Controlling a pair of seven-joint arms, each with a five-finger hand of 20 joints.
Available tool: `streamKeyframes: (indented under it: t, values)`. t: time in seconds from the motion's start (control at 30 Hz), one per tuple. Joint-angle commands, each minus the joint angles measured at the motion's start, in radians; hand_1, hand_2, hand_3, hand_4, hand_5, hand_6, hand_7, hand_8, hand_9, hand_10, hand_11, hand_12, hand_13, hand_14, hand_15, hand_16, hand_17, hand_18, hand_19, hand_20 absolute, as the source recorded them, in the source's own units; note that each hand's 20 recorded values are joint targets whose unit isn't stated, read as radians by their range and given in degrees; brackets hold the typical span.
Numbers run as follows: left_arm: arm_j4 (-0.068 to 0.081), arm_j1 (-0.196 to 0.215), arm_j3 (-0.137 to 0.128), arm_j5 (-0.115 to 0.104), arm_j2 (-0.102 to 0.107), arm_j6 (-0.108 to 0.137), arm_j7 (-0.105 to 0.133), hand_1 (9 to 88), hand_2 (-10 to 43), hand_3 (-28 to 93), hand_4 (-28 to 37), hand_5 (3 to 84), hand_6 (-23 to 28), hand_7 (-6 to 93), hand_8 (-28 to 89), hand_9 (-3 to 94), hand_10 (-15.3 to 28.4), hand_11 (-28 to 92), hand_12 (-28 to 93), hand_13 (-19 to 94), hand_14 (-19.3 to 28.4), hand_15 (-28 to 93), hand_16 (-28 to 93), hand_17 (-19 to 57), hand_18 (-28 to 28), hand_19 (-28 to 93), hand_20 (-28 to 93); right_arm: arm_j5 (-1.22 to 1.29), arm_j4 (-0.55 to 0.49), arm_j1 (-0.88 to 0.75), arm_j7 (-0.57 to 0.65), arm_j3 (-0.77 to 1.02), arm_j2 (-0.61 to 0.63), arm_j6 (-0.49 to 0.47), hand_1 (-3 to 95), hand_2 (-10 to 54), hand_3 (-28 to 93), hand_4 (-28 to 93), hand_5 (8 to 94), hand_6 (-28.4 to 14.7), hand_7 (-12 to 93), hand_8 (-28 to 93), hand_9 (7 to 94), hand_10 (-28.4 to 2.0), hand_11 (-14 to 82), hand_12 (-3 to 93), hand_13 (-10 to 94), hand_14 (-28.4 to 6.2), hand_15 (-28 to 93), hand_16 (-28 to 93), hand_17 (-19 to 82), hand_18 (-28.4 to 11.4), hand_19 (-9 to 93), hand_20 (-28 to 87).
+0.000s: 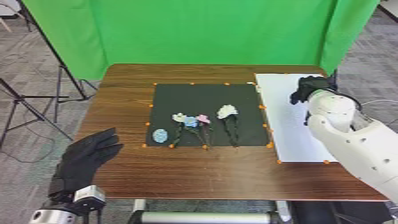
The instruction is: Arrange flowers
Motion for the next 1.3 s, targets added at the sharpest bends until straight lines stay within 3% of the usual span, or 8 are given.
streamKeyframes:
  t: [0.03,0.1,0.23,0.7,0.9,0.97,1.17,1.3]
  values:
    - [0.003,0.003,0.008,-0.006,0.007,-0.004,0.003,27.9,5.1,79,-16.0,45.3,13.7,17.1,-10,38.1,22.0,34,9,27,28.4,65,-15,-9.1,23.0,61,12,-0.028,-0.002,-0.002,0.000,0.032,0.002,-0.036,24.1,-8.0,87,-28,35.2,-6.9,23,-14,36.3,-16.3,13.4,17.0,29,-22.1,75,12,5,-25.1,71,45]
    - [0.005,0.004,0.008,-0.011,0.014,-0.005,0.007,27.9,5.1,79,-16.0,45.3,13.7,17.1,-10,38.1,22.0,34,9,27,28.4,65,-15,-9.1,23.0,61,12,-0.039,0.003,-0.003,-0.007,0.035,0.006,-0.037,24.2,-8.1,87,-28,35.3,-6.9,24,-14,36.2,-16.4,13.4,17.0,29,-22.2,75,12,5,-25.2,71,45]
    - [0.004,0.006,-0.001,-0.005,0.004,-0.006,0.003,28.0,5.2,79,-16.2,45.3,13.7,17.1,-10,38.1,22.0,34,9,27,28.4,65,-15,-9.1,23.0,61,12,-0.036,0.012,0.003,0.000,0.034,0.003,-0.040,24.2,-8.2,87,-28,35.4,-6.9,23,-14,36.2,-16.4,13.2,17.0,29,-22.3,75,12,5,-25.3,71,45]
    - [0.015,-0.034,-0.012,0.027,-0.024,-0.051,-0.051,28.0,5.1,79,-16.2,45.3,13.7,17.1,-10,38.1,22.1,34,9,27,28.4,65,-15,-9.1,23.0,61,12,-0.038,0.029,-0.048,-0.005,0.090,-0.032,-0.092,24.5,-8.5,87,-28,36.3,-6.0,24,-15,37.4,-15.3,13.4,16.9,30,-22.0,75,12,5,-25.4,71,46]
    - [0.014,-0.032,-0.014,0.027,-0.021,-0.050,-0.046,27.9,5.0,79,-16.1,45.3,13.7,17.1,-9,38.1,22.0,34,9,27,28.4,65,-15,-9.1,23.0,61,12,-0.047,0.045,-0.054,-0.011,0.117,-0.043,-0.110,24.7,-8.4,87,-28,37.1,-6.1,24,-15,38.4,-13.9,14.1,16.7,31,-21.7,76,12,5,-25.3,71,46]
    - [0.015,-0.032,-0.015,0.027,-0.023,-0.050,-0.045,27.9,5.0,79,-16.1,45.3,13.7,17.1,-10,38.1,22.0,34,9,27,28.4,65,-15,-9.1,23.0,61,12,-0.023,0.054,-0.044,0.006,0.070,-0.025,-0.063,24.8,-8.4,87,-28,37.3,-6.1,24,-15,38.6,-13.7,14.3,16.6,31,-21.6,76,12,5,-25.4,71,46]
    - [0.015,-0.029,-0.006,0.022,-0.017,-0.039,-0.025,28.0,5.1,79,-16.2,45.3,13.6,17.2,-10,38.1,22.0,35,9,27,28.4,65,-15,-9.1,23.0,61,12,-0.018,0.066,-0.044,-0.017,0.092,-0.031,-0.069,24.7,-8.4,87,-28,37.8,-6.2,24,-15,39.1,-13.4,14.7,16.5,31,-21.3,76,13,5,-25.3,71,46]
    - [0.012,-0.022,-0.008,0.024,-0.025,-0.037,-0.029,28.0,5.0,79,-16.1,45.3,13.7,17.2,-10,38.0,22.1,34,9,27,28.4,65,-15,-9.1,23.1,61,12,0.024,0.047,-0.046,0.014,0.078,-0.029,-0.068,24.8,-8.5,87,-28,40.1,-6.7,24,-15,41.1,-12.9,16.0,16.7,32,-20.8,76,13,5,-25.3,71,46]
